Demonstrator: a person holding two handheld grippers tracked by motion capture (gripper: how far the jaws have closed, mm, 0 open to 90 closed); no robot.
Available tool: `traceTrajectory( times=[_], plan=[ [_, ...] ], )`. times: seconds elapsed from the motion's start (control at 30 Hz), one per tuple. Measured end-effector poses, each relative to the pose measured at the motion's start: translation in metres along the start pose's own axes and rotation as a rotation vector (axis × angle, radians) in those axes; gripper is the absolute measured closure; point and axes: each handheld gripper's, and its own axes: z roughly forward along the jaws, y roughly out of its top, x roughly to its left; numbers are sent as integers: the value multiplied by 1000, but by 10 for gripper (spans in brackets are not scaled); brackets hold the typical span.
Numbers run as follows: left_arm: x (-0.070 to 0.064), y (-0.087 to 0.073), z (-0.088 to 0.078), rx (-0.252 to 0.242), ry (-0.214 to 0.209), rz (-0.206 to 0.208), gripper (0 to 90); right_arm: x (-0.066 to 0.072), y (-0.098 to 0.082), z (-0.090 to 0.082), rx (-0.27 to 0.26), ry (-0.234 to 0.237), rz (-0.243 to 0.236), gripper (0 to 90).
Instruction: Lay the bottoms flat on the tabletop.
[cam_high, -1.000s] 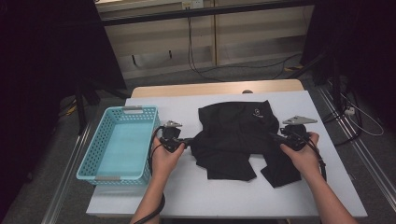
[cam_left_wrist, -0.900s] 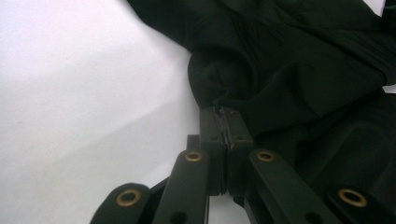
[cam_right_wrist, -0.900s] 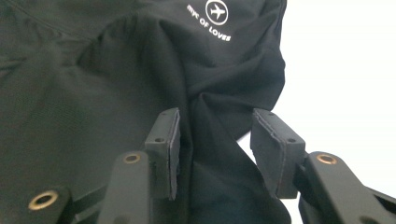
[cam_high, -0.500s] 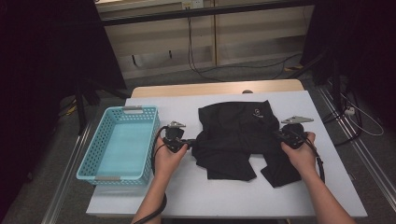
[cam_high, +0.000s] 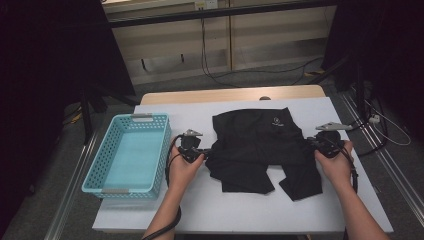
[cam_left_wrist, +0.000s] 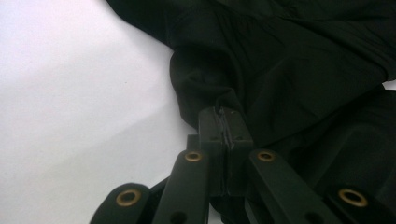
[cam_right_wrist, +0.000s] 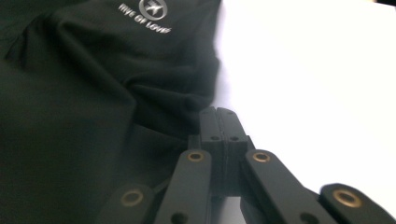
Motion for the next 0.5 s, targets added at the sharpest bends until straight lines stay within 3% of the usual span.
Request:
traceTrajectory(
  times=[0.5],
  plan=[
    [3,1,-1,-10,-1,-13,889,-16,-4,-14,-22,-45,11,900]
  ],
)
